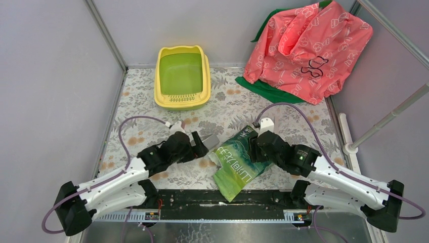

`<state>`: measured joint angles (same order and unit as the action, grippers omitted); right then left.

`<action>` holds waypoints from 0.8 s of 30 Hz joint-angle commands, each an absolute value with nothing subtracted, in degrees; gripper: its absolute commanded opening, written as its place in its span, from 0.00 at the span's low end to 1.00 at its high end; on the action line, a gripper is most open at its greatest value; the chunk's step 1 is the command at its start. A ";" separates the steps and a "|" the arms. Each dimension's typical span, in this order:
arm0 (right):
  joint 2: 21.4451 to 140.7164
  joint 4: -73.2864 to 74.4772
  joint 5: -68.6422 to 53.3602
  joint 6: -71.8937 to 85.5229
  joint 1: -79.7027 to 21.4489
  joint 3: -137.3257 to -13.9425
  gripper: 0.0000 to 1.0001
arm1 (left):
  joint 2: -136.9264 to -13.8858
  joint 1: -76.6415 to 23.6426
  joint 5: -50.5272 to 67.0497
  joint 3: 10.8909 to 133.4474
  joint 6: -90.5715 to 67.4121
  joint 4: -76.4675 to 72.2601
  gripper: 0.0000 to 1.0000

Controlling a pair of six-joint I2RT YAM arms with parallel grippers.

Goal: Fill the litter box with clean litter

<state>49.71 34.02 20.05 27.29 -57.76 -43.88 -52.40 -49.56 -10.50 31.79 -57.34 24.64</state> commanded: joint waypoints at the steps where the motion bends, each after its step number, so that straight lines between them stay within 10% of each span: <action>1: 49.70 33.34 20.66 26.76 -57.96 -46.90 0.57 | -49.06 -46.71 -12.87 33.67 -60.56 30.33 0.98; 24: 52.18 31.76 15.50 24.94 -58.01 -48.70 0.56 | -45.77 -23.27 -8.71 25.08 -54.46 29.37 0.98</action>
<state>52.03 33.82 16.78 25.71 -57.76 -46.98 -43.77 -25.45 -11.33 27.27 -57.30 32.86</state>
